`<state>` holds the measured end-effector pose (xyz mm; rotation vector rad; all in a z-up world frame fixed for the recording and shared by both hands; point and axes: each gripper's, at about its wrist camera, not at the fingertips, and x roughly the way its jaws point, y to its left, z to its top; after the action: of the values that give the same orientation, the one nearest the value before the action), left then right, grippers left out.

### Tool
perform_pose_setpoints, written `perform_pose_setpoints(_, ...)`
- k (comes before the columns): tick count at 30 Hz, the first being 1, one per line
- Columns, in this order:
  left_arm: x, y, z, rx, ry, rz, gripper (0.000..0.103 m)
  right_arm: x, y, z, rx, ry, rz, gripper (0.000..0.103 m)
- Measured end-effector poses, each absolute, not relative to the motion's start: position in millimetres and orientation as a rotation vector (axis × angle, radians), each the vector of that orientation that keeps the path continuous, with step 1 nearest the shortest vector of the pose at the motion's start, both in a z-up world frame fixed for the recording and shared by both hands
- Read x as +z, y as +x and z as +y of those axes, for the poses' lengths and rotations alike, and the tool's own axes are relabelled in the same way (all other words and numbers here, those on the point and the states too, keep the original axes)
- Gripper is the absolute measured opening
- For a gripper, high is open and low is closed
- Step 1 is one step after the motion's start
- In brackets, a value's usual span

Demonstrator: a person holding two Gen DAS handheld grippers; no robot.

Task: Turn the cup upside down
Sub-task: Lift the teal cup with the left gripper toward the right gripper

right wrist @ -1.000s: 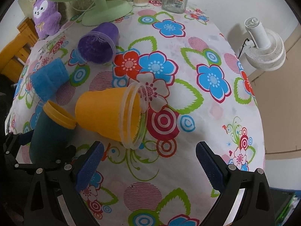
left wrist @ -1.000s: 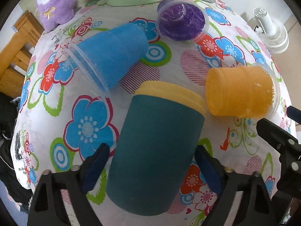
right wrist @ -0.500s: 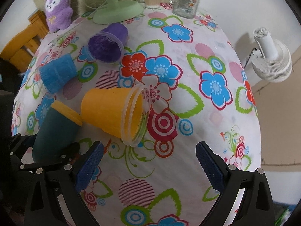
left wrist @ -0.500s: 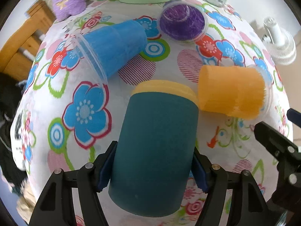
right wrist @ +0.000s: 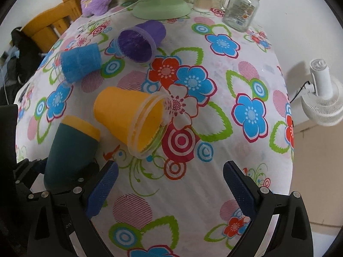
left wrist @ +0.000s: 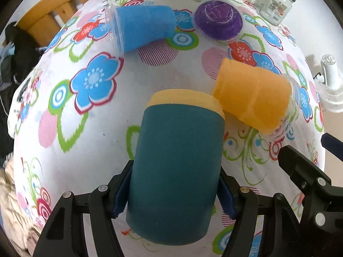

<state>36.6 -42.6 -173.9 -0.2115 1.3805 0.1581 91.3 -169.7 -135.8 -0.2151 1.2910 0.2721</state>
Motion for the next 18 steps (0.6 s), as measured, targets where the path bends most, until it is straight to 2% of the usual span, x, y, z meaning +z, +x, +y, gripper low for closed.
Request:
perform_pose_setpoints(12,-177,30,-61,0.199,-0.260,1.342,0.073,-138,87,-181,0.263,-0.210,1.295,0.100)
perform_pose_setpoints(15,-171,26,-60,0.176,-0.270,1.315,0.093,-130,83,-183,0.262,-0.192,1.277,0.099)
perform_pose_setpoints(18,-161,20,-54,0.173,-0.231,1.312,0.097,-125,78,-183,0.253,-0.180,1.272,0.099)
